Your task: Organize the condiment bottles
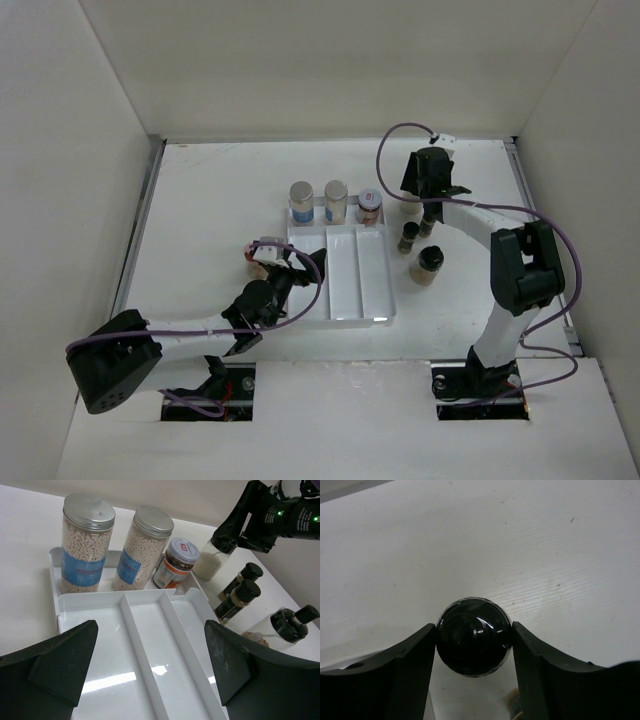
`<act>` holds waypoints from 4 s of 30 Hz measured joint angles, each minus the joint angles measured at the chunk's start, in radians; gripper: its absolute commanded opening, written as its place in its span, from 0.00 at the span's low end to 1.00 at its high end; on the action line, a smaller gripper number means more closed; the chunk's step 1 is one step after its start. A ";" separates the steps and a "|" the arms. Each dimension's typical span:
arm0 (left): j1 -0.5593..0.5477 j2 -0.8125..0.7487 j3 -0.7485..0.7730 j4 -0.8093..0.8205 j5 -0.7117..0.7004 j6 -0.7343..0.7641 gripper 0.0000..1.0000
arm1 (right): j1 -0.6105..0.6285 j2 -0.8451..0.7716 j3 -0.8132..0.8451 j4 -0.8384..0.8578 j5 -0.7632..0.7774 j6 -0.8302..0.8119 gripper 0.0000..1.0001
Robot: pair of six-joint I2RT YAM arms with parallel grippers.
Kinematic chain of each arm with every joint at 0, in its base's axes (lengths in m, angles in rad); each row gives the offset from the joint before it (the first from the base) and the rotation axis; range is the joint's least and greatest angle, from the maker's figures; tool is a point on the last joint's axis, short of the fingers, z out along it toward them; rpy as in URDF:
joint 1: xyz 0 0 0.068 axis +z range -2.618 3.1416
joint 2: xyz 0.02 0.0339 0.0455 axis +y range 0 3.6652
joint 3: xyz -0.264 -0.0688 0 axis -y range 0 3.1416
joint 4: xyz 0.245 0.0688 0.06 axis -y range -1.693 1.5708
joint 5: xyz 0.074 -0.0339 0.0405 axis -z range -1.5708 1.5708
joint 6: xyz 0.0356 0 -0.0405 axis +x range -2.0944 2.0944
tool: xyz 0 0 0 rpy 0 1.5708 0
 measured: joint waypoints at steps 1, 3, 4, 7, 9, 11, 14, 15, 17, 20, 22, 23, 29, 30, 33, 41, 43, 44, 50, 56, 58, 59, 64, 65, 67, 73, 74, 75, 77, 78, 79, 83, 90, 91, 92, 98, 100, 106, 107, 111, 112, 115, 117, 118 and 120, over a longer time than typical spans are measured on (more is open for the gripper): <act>0.000 0.000 0.000 0.000 0.000 0.000 0.88 | 0.000 0.000 0.000 0.002 0.002 -0.001 0.52; 0.000 0.000 0.000 0.000 0.000 0.000 0.88 | 0.000 -0.004 0.000 0.002 0.005 -0.002 0.52; 0.000 0.000 0.000 0.000 0.000 0.000 0.88 | 0.000 -0.009 -0.002 0.002 0.008 -0.003 0.52; 0.000 0.000 0.000 0.000 0.000 0.000 0.88 | 0.000 -0.065 -0.024 0.003 0.021 -0.008 0.52; 0.000 0.000 0.000 0.000 0.001 -0.001 0.88 | 0.003 -0.150 -0.057 0.003 0.030 -0.009 0.52; 0.000 0.000 0.000 0.000 0.002 -0.002 0.88 | 0.008 -0.241 -0.080 0.007 0.039 -0.013 0.52; 0.000 0.000 0.000 0.000 0.003 -0.005 0.88 | 0.042 -0.381 -0.116 0.047 0.059 -0.016 0.52; 0.000 0.000 0.000 0.000 0.003 -0.005 0.88 | 0.063 -0.422 -0.130 0.061 0.068 -0.016 0.52; 0.001 0.000 0.000 0.000 0.003 -0.006 0.88 | 0.117 -0.485 -0.161 0.088 0.075 -0.015 0.52; 0.007 -0.002 0.000 0.000 0.003 -0.009 0.88 | 0.231 -0.549 -0.227 0.108 0.079 -0.011 0.53; 0.013 -0.006 0.000 0.000 0.002 -0.012 0.88 | 0.311 -0.565 -0.270 0.105 0.078 -0.004 0.53; 0.015 -0.011 0.000 0.000 0.000 -0.013 0.88 | 0.346 -0.565 -0.285 0.100 0.077 0.001 0.53; 0.035 -0.059 -0.009 0.001 -0.025 -0.020 0.88 | 0.514 -0.486 -0.310 0.082 0.062 0.037 0.53; 0.038 -0.067 -0.014 0.001 -0.031 -0.021 0.88 | 0.529 -0.463 -0.308 0.086 0.059 0.040 0.53; 0.042 -0.079 -0.025 0.000 -0.040 -0.023 0.88 | 0.552 -0.384 -0.295 0.098 0.055 0.047 0.53; 0.045 -0.087 -0.031 0.000 -0.045 -0.023 0.88 | 0.553 -0.186 -0.268 0.162 0.080 0.045 0.59; 0.045 -0.087 -0.031 -0.001 -0.044 -0.024 0.88 | 0.553 -0.166 -0.261 0.190 0.087 0.041 0.75; 0.045 -0.087 -0.032 0.000 -0.044 -0.024 0.88 | 0.554 -0.162 -0.261 0.200 0.092 0.040 0.81; 0.045 -0.087 -0.032 0.000 -0.044 -0.027 0.88 | 0.561 -0.217 -0.275 0.219 0.124 0.037 0.99; 0.043 -0.087 -0.032 0.000 -0.044 -0.029 0.88 | 0.563 -0.574 -0.421 0.201 0.210 0.037 1.00; 0.038 -0.087 -0.032 0.000 -0.044 -0.030 0.88 | 0.550 -0.715 -0.478 0.170 0.284 0.045 1.00; 0.037 -0.087 -0.032 0.000 -0.044 -0.030 0.88 | 0.540 -0.780 -0.504 0.138 0.327 0.053 1.00; 0.029 -0.085 -0.031 0.000 -0.044 -0.030 0.88 | 0.467 -0.933 -0.566 -0.145 0.475 0.162 1.00; 0.028 -0.084 -0.032 0.000 -0.044 -0.030 0.88 | 0.454 -0.932 -0.570 -0.195 0.478 0.185 1.00; 0.026 -0.084 -0.032 0.000 -0.044 -0.030 0.88 | 0.433 -0.907 -0.585 -0.283 0.472 0.230 1.00; 0.026 -0.084 -0.032 0.000 -0.044 -0.030 0.88 | 0.400 -0.823 -0.655 -0.372 0.387 0.290 1.00; 0.026 -0.084 -0.032 0.000 -0.044 -0.030 0.88 | 0.393 -0.813 -0.658 -0.370 0.375 0.290 1.00; 0.026 -0.084 -0.031 0.000 -0.044 -0.030 0.88 | 0.385 -0.805 -0.658 -0.362 0.365 0.289 0.97; 0.025 -0.084 -0.032 0.000 -0.044 -0.030 0.88 | 0.367 -0.790 -0.658 -0.329 0.347 0.278 0.93; 0.025 -0.084 -0.032 0.000 -0.044 -0.030 0.88 | 0.357 -0.782 -0.658 -0.308 0.339 0.273 0.90; 0.025 -0.082 -0.032 0.000 -0.044 -0.030 0.88 | 0.347 -0.772 -0.658 -0.289 0.333 0.269 0.88; 0.025 -0.077 -0.032 0.000 -0.044 -0.030 0.88 | 0.304 -0.714 -0.658 -0.229 0.295 0.251 0.76; 0.025 -0.075 -0.032 0.000 -0.044 -0.030 0.88 | 0.299 -0.747 -0.658 -0.245 0.277 0.232 0.58; 0.025 -0.074 -0.032 0.000 -0.043 -0.030 0.88 | 0.306 -0.777 -0.656 -0.255 0.287 0.226 0.57; 0.025 -0.074 -0.032 0.000 -0.043 -0.030 0.88 | 0.316 -0.808 -0.652 -0.266 0.300 0.219 0.57; 0.025 -0.073 -0.032 0.000 -0.044 -0.030 0.88 | 0.513 -0.827 -0.514 -0.252 0.320 0.180 0.57; 0.026 -0.073 -0.032 0.000 -0.044 -0.030 0.88 | 0.574 -0.749 -0.455 -0.192 0.311 0.168 0.57; 0.031 -0.080 -0.032 0.000 -0.044 -0.030 0.88 | 0.668 -0.486 -0.355 -0.050 0.259 0.128 0.57; 0.032 -0.081 -0.032 0.000 -0.044 -0.030 0.88 | 0.674 -0.452 -0.345 -0.040 0.253 0.122 0.57; 0.033 -0.083 -0.032 0.000 -0.044 -0.030 0.88 | 0.686 -0.345 -0.325 -0.002 0.236 0.111 0.58; 0.033 -0.083 -0.032 0.000 -0.044 -0.030 0.88 | 0.686 -0.327 -0.325 0.006 0.232 0.111 0.59; 0.033 -0.083 -0.032 0.000 -0.044 -0.030 0.88 | 0.685 -0.269 -0.325 0.041 0.212 0.109 0.62; 0.033 -0.083 -0.032 0.000 -0.044 -0.031 0.88 | 0.686 -0.232 -0.325 0.063 0.204 0.109 0.65; 0.033 -0.083 -0.032 -0.001 -0.044 -0.031 0.88 | 0.686 -0.216 -0.325 0.071 0.202 0.108 0.69; 0.033 -0.083 -0.032 0.000 -0.044 -0.031 0.88 | 0.686 -0.198 -0.322 0.100 0.207 0.106 0.79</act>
